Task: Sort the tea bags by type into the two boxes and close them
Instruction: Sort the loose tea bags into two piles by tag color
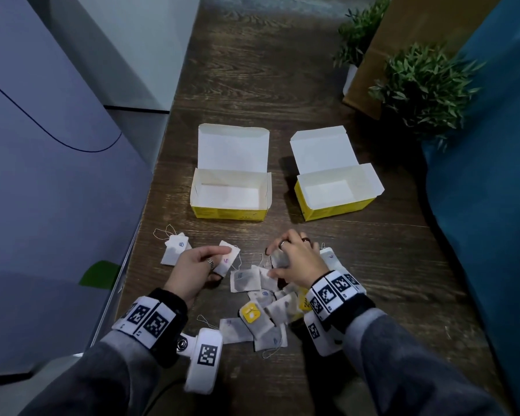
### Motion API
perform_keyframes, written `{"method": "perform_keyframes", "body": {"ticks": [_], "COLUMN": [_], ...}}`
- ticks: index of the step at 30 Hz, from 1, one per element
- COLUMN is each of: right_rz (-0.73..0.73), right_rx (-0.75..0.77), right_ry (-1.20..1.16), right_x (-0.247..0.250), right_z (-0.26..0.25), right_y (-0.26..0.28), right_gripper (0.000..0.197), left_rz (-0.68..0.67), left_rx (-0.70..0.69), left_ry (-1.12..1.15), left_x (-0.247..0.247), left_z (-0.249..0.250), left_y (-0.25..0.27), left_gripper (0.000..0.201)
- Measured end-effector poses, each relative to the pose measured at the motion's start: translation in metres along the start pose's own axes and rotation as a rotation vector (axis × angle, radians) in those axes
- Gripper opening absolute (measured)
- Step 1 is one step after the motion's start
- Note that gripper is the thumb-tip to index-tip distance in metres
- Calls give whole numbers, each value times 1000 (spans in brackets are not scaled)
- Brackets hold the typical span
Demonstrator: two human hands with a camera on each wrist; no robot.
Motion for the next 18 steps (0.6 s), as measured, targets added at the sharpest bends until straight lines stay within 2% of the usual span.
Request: {"method": "perform_keyframes", "body": {"ticks": [5,8,10,12,14,16,18], "right_rz": [-80,-127,-88,-35,-96,-164,-122], "right_rx": [-12,-82,-110,-110,-119,-119,-121], "right_ry": [-30,-5,-227,-656,-994,-1143,-1159], "right_x": [-1,0,4,9,15,19,20], "right_z": [32,53,58,57,52,48,51], "right_y": [20,32,39,43,44,45,42], "right_gripper": [28,27,23,20,15,2,7], "left_rz": [-76,-126,-162,-207,-224,-223,-233], "left_rx": [-5,-40,-87,-118,-127,-130,-116], "left_ry": [-66,-108,-113,-88,-73,-63,-55], "left_x": [-27,-51,-67,-81,-94,-104,-112], "left_z": [2,8,12,15,17,17,15], "left_y": [-7,-9,-8,-7,-6,-6,-8], "left_gripper": [28,27,26,27,31,36,42]}}
Point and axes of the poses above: each hand's wrist, its own y-axis away from the middle knuckle, its own x-axis out of the back of the hand, z = x × y, the point moved 1 cm from there along -y, towards the middle knuckle, and after that the axes turned 10 degrees about -x, right-handed, at the moved point
